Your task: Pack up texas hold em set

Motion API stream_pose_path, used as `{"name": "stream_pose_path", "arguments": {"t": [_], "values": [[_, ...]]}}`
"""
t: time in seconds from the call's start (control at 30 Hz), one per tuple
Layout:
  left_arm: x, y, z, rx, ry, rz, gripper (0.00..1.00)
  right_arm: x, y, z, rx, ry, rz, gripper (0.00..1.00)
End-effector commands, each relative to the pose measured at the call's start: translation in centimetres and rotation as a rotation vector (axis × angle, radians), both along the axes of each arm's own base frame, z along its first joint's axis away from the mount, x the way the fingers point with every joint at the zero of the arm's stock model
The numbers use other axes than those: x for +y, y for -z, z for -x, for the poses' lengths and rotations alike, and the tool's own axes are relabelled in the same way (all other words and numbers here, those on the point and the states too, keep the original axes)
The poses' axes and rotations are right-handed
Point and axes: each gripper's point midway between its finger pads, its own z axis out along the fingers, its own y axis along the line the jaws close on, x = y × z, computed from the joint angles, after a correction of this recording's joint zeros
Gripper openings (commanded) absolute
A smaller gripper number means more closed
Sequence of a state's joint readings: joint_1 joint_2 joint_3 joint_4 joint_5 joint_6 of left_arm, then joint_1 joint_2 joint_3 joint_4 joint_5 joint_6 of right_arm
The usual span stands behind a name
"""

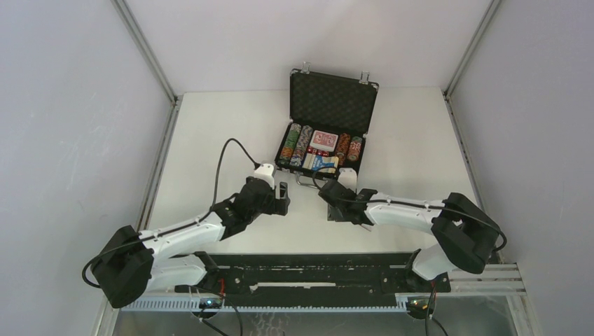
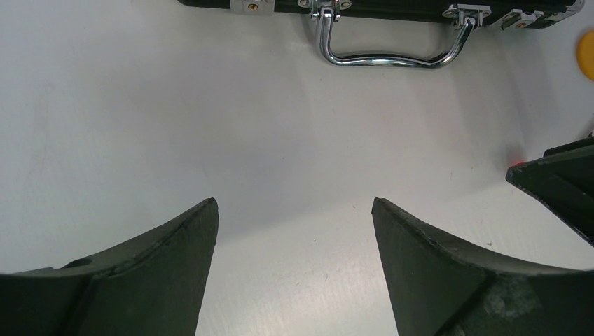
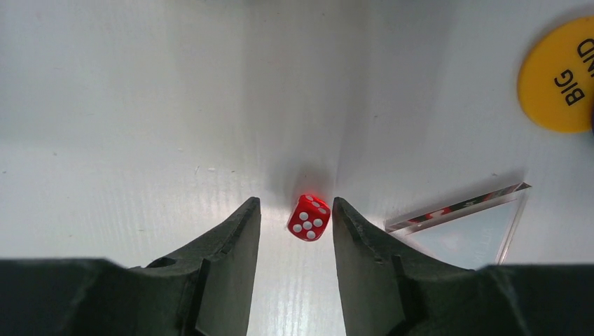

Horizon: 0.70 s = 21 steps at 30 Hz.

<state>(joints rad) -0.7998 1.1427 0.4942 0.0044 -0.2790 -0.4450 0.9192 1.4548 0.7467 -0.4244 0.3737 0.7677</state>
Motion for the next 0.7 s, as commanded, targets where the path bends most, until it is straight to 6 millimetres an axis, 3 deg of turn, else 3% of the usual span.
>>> {"name": "stream_pose_path", "arguments": {"t": [0.0,0.23,0.43,0.67], "values": [[-1.7,-3.3,-1.1,-0.062,0.012,0.09,0.85,-0.1,0.6,0.0,-0.003,0.021,0.021,0.5],[-1.7,-3.3,-1.1,-0.064,0.01,0.088,0.85,0.2,0.9,0.2,0.009,0.012,0.015,0.48],[-1.7,-3.2,-1.1,-0.062,0.01,0.086,0.85,0.3,0.7,0.0,-0.004,0.014,0.014,0.29],[-1.7,-3.1,-1.1,-0.061,0.009,0.084,0.85,0.8,-0.2,-0.3,-0.021,0.003,-0.01,0.2]]}}
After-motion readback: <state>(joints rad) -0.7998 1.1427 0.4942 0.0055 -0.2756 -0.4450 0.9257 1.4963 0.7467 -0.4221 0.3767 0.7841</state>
